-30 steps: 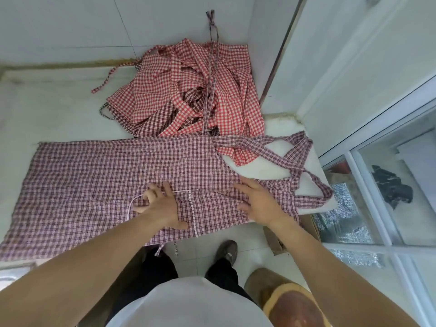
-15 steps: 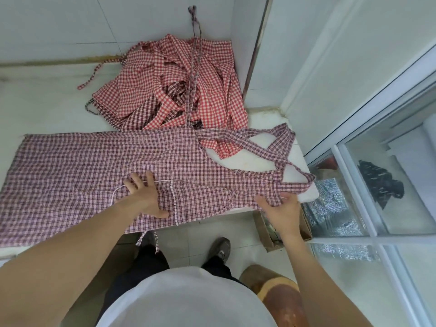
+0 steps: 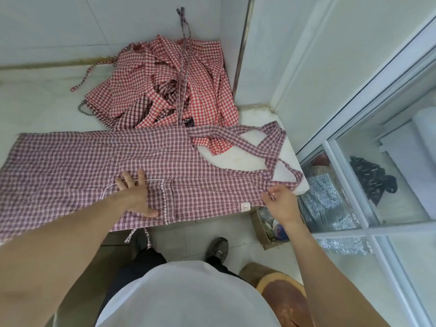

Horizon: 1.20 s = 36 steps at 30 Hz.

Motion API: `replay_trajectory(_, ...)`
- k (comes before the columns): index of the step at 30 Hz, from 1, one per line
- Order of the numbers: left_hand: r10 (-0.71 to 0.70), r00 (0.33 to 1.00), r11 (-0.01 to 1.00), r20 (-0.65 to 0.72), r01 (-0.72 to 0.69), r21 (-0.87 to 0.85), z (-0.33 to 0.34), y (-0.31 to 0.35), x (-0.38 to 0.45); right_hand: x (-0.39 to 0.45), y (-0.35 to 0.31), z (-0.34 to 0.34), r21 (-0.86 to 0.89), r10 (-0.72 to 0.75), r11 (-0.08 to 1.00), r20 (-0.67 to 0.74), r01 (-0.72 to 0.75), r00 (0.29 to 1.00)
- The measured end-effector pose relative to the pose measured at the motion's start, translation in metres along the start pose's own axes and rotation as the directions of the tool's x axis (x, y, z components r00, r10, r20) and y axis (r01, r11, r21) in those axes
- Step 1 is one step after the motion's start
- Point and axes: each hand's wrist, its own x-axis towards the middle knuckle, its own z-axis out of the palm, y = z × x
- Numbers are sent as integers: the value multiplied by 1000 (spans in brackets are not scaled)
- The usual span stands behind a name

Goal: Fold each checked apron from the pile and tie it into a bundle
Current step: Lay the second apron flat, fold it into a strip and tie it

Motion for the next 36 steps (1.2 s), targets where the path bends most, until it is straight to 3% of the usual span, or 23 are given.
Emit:
replay_trajectory(3,0,1000,999,-1,0,38,2,-5,-2,-4,-8,-3,160,-18,987,43,11,999)
replay_trajectory(6,1,1000,1000,-2,-1,30,2,-6,-2,-1,-22,1,436,53,893,141,-110,989)
replay_trajectory(9,2,1000,1000,-3,-2,21,2,-7,-2,4,-33,7,763,173,562,269,-319,948)
replay_trajectory(10,3,1000,1000,-3,-3,19,2,-6,-2,4,-34,7,829,181,459,267,-321,947)
replay_trajectory(12,4,1000,1000,-4,-4,29,2,-5,-2,6,-33,3,891,145,382,207,-247,968)
replay_trajectory(14,2,1000,1000,-4,-2,30,2,-6,0,5,-28,-6,870,45,462,169,-171,985)
replay_trajectory(15,2,1000,1000,-3,-2,27,3,-7,1,5,-23,-11,809,-5,574,163,-130,987)
replay_trajectory(17,1,1000,1000,-5,-1,23,4,-8,5,7,-8,-19,571,-89,820,200,-42,976)
replay_trajectory(19,-7,1000,1000,-6,7,24,5,-10,8,10,4,-21,373,-111,928,275,0,955)
replay_trajectory(24,-14,1000,998,-10,15,58,5,-9,13,8,-5,-16,234,-154,967,236,98,960)
replay_trajectory(28,-32,999,993,-14,33,117,2,-7,13,-1,-7,-14,220,-208,962,201,163,957)
replay_trajectory(31,-73,997,984,-4,73,162,-5,2,13,-6,1,-6,223,-163,964,58,147,985)
replay_trajectory(34,-116,993,991,-25,117,64,-32,17,11,-8,4,-1,291,-99,948,-116,130,988)
replay_trajectory(36,-43,987,999,-155,42,-6,-50,31,6,-8,2,0,324,-73,939,-149,118,986)
